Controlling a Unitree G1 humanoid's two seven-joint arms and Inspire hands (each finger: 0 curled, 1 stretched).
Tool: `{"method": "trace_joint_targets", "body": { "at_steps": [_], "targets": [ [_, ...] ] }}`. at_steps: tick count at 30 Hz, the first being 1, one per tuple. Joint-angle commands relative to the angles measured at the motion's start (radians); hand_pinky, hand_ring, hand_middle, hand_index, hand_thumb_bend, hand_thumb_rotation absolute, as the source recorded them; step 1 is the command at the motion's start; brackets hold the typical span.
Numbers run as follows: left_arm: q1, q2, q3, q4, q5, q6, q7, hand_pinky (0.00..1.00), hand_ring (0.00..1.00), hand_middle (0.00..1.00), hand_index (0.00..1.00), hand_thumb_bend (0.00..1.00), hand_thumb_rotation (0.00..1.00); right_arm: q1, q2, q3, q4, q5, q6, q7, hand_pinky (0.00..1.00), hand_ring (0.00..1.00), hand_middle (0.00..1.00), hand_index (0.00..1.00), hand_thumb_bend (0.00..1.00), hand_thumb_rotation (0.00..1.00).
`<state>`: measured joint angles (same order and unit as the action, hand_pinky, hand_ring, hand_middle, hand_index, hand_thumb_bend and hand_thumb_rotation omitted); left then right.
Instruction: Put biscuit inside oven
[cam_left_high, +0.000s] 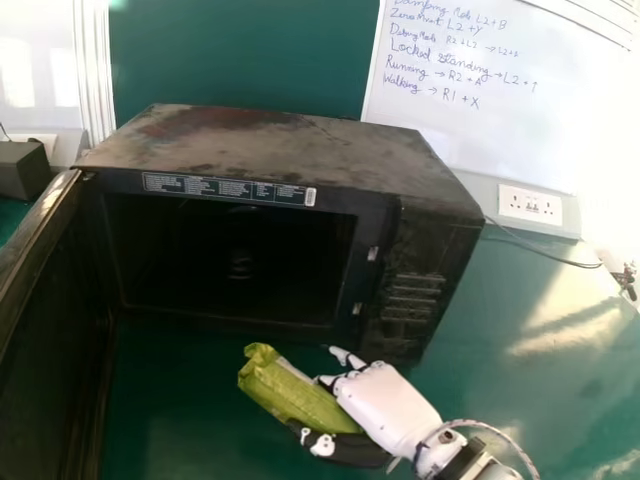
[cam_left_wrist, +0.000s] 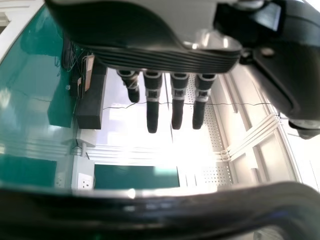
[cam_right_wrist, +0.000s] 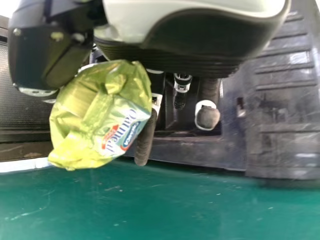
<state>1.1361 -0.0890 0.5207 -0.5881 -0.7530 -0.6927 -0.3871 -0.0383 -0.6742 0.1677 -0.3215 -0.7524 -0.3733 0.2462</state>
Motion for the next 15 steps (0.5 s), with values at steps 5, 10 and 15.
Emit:
{"method": "trace_joint_targets", "body": {
  "at_steps": [5, 10, 15],
  "targets": [
    [-0.017, -0.028, -0.009, 0.008, -0.017, -0.002, -0.015, 0.91, 0.82, 0.88, 0.87, 0.91, 0.96, -0.068, 0.041, 0.032, 0.041, -0.019, -0.003, -0.006, 0.03, 0.09, 0.43, 0.49, 0.51, 0.00],
    [-0.025, -0.027, -0.005, 0.011, -0.013, -0.005, -0.016, 0.93, 0.83, 0.89, 0.88, 0.92, 0.99, -0.117, 0.073, 0.057, 0.071, -0.034, 0.006, -0.007, 0.03, 0.10, 0.43, 0.50, 0.51, 0.00],
    [-0.020, -0.033, -0.006, 0.007, -0.001, -0.002, -0.013, 0.88, 0.83, 0.89, 0.88, 0.93, 0.96, -0.178, 0.125, 0.103, 0.133, -0.080, 0.023, -0.024, 0.04, 0.10, 0.43, 0.49, 0.51, 0.00]
  ]
}}
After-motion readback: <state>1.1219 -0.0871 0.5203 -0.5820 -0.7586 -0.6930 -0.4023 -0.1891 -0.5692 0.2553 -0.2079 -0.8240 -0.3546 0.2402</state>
